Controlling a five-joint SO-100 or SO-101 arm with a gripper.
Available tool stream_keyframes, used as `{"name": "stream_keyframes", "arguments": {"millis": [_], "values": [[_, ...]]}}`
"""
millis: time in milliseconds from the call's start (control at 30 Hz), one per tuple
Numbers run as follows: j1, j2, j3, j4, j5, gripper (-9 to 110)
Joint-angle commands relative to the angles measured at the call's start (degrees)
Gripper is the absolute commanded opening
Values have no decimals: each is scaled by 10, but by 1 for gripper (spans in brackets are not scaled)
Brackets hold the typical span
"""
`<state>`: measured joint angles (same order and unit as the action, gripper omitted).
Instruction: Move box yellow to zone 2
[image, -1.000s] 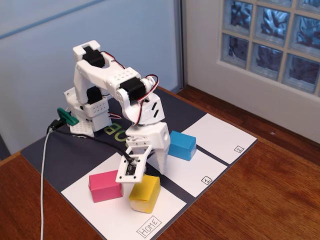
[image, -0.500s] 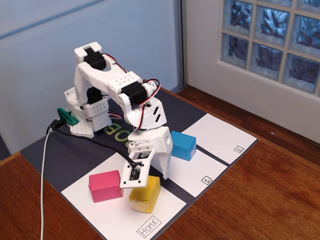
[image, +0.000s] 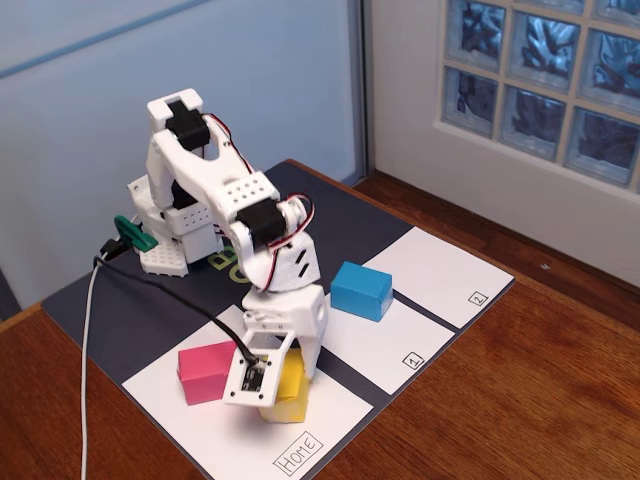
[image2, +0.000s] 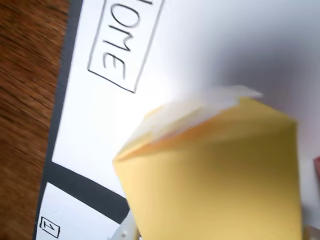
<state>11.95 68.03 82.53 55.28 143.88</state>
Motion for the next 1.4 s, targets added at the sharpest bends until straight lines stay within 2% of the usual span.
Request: {"name": "stream_keyframes", "arguments": {"millis": [0, 300, 467, 700, 800, 1067, 1367], "values": [[4, -1, -1, -26, -4, 37], [4, -21, 22, -114, 4, 38], [0, -21, 26, -122, 20, 28], [1, -20, 33, -122, 12, 5], [3, -16, 34, -119, -8, 0], [12, 18, 45, -121, -135, -1], [17, 55, 49, -117, -163, -1]]}}
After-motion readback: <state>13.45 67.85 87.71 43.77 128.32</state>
